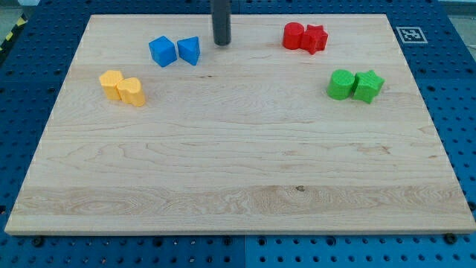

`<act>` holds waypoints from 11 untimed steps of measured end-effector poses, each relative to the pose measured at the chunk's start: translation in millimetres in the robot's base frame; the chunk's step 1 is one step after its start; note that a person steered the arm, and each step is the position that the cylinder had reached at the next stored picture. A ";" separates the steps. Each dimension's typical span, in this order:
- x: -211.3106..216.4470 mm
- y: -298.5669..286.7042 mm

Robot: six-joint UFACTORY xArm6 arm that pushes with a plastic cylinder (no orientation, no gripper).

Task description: Move the blue cube to the yellow hexagon

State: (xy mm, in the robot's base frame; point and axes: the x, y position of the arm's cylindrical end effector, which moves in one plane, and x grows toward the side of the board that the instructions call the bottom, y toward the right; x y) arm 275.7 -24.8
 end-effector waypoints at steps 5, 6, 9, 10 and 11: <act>7.8 -115.3; 30.3 -117.0; 46.6 -161.2; 60.5 -161.5; 52.7 -156.3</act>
